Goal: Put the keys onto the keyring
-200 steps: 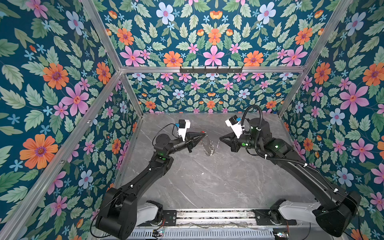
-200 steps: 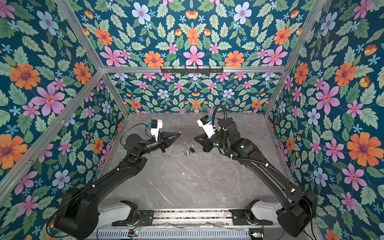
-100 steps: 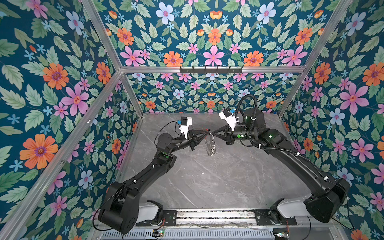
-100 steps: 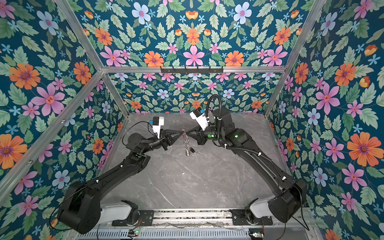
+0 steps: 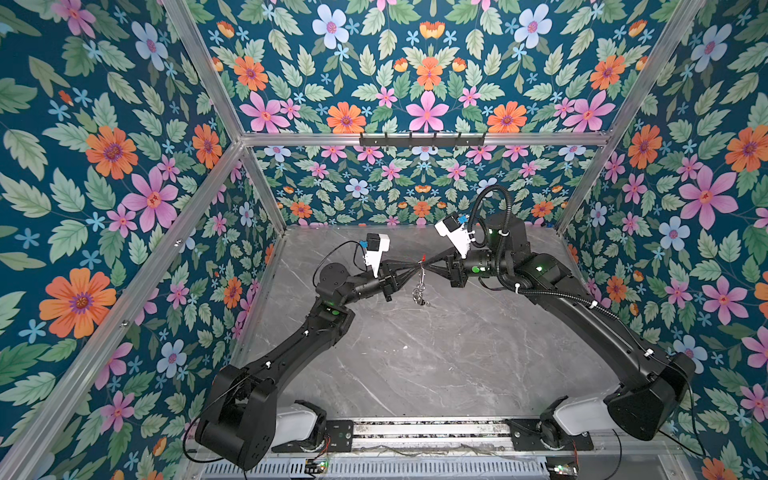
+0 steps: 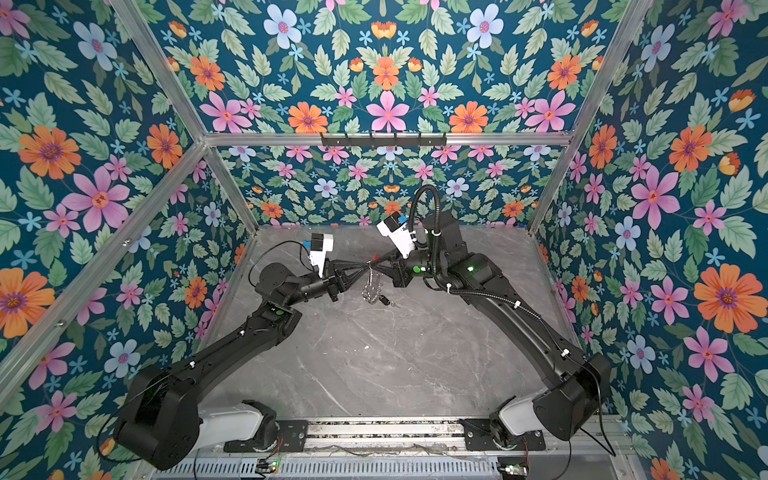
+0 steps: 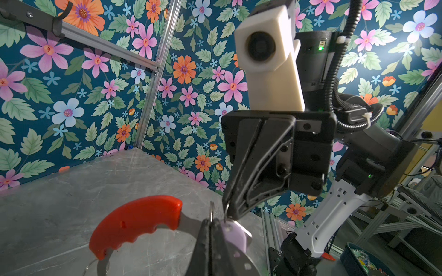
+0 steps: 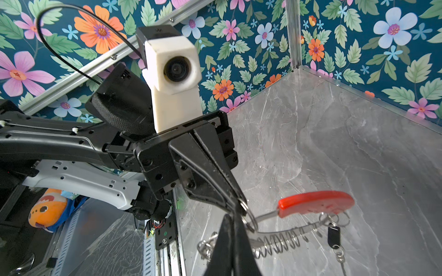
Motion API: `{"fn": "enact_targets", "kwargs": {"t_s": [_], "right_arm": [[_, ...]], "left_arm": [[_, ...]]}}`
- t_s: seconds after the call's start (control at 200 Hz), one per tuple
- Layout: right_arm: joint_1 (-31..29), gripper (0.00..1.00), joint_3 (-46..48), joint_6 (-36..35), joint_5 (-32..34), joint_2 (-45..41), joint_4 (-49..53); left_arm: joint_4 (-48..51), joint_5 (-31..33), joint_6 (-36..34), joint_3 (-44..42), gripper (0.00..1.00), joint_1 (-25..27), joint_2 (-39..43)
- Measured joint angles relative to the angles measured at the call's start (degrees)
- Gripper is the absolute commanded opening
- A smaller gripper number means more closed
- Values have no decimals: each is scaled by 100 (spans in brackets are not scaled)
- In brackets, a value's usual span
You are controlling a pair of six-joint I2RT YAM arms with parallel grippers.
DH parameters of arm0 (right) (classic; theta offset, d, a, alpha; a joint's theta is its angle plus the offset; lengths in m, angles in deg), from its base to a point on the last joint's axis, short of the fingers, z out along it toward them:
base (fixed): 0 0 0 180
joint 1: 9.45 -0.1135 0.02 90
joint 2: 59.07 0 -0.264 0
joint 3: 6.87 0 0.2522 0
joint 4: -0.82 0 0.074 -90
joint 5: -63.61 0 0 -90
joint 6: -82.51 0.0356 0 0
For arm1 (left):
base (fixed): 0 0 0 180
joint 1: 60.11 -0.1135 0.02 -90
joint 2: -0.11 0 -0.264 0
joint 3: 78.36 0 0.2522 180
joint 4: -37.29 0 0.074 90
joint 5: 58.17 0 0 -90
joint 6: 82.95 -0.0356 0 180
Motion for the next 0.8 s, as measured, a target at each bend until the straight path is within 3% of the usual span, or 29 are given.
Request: {"fn": "enact_targets", "kwargs": {"t_s": [0.29, 0.8], "right_arm": [[-127, 0, -107, -35, 245, 79, 59], [-142, 0, -181, 35, 1309, 179, 186]], "left_arm": [[168, 22, -39, 7, 0, 20, 37], [457, 223, -149, 17, 0, 17, 94]]}}
